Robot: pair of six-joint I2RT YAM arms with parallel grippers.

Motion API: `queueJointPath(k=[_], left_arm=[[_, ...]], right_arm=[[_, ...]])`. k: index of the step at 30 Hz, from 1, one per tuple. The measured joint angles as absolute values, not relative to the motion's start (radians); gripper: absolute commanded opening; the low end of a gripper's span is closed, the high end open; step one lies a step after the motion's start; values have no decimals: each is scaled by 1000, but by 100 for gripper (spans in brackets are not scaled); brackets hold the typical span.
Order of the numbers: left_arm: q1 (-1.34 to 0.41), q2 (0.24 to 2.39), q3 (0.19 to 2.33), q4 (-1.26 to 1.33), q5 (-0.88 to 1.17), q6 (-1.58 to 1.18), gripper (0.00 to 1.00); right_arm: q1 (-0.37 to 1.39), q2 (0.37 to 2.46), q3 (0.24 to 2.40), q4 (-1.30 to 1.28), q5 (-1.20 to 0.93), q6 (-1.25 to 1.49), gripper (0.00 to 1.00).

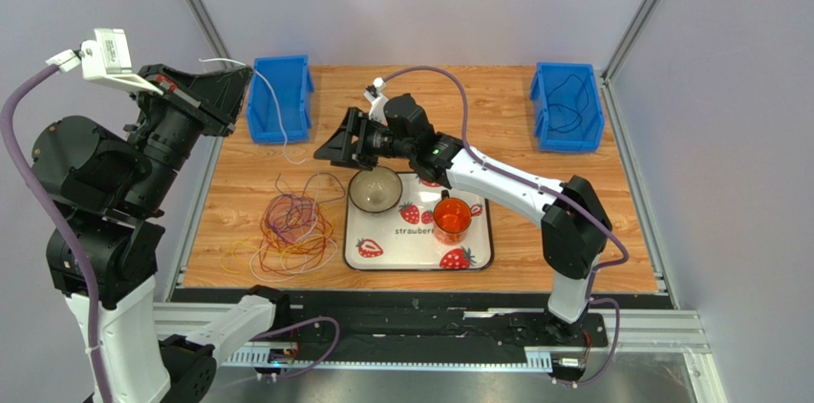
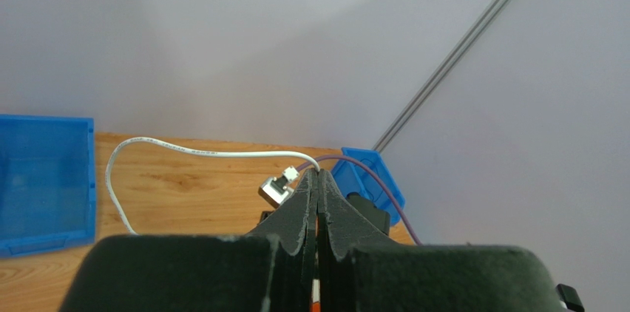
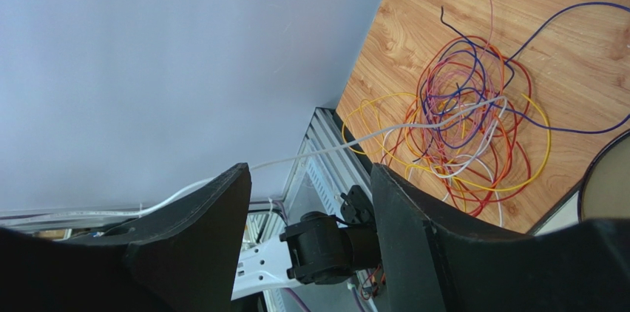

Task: Untangle the cables
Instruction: Pick up the cable from the cable.

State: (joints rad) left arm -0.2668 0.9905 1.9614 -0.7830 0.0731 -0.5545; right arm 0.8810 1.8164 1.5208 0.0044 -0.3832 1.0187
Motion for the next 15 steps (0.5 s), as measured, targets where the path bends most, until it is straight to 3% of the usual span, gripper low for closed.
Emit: queueJointPath(k=[9, 15], left_arm=[[-267, 977, 1906, -780, 73, -543, 0], [-267, 970, 1897, -780, 73, -535, 0]], right_arm=[[896, 1852, 1559, 40, -384, 1130, 63], [902, 1841, 1597, -124, -265, 1088, 61]])
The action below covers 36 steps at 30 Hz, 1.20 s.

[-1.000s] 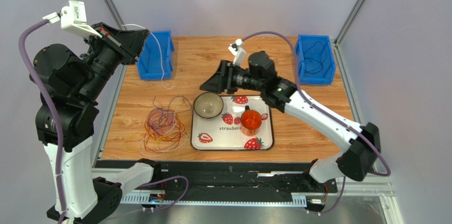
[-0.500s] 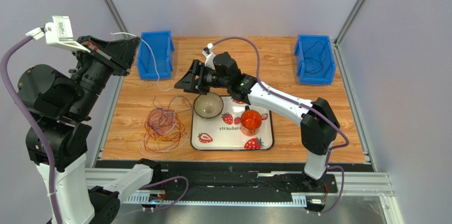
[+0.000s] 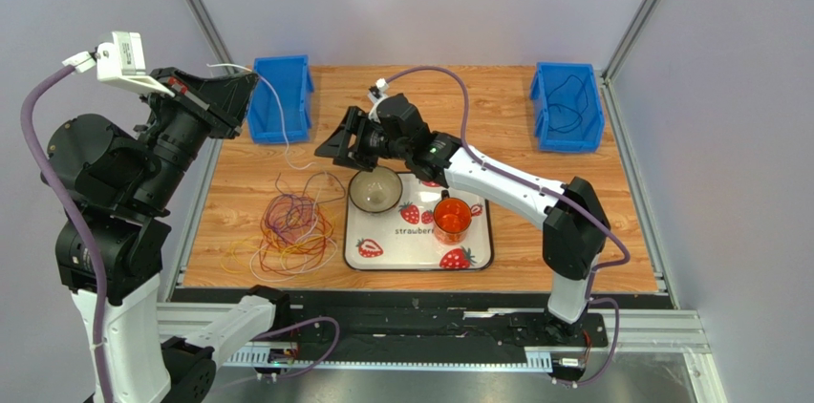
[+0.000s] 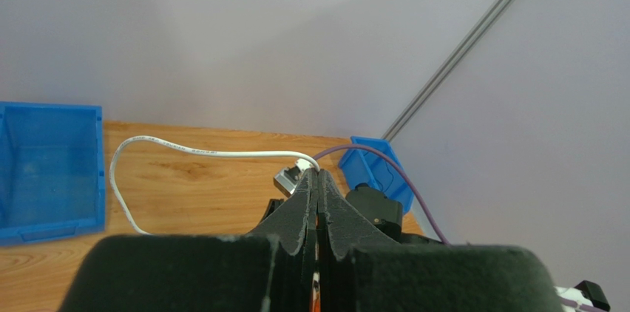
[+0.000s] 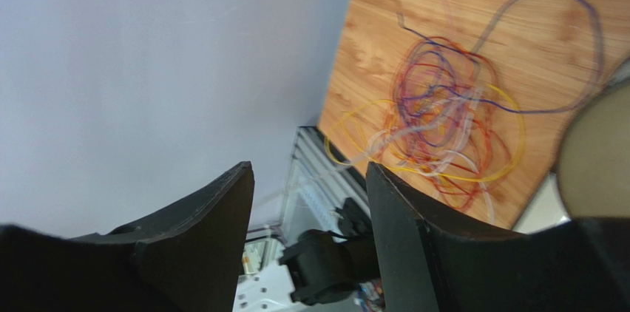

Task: Untangle the cables
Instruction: Pick up the cable from the cable.

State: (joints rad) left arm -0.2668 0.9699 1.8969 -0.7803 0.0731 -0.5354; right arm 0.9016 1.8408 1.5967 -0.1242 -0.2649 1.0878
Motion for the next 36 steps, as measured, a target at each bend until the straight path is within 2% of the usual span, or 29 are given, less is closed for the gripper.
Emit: queueJointPath(k=[4, 7, 11, 19, 30, 33, 36], left_arm=[[-267, 967, 1907, -785, 71, -532, 0], [-267, 982, 1943, -799, 69, -532, 0], [-267, 1010, 1999, -809, 68, -534, 0], [-267, 1028, 2009, -830, 60, -545, 0], [-267, 1071, 2056, -841, 59, -555, 0], [-267, 1069, 2056, -843, 59, -555, 0], [-267, 1068, 2056, -846, 58, -555, 0]], right_arm=[[909, 1748, 1455, -107, -176, 971, 62], [928, 1652, 1297, -20, -132, 782, 62], [973, 1601, 1223, 39, -124, 550, 62], [1045, 1604, 1285, 78, -124, 246, 61], [1060, 1722, 1451, 128, -118, 117, 58], [1060, 1759, 1485, 126, -113, 103, 50], [1060, 1779, 1505, 124, -106, 96, 47]])
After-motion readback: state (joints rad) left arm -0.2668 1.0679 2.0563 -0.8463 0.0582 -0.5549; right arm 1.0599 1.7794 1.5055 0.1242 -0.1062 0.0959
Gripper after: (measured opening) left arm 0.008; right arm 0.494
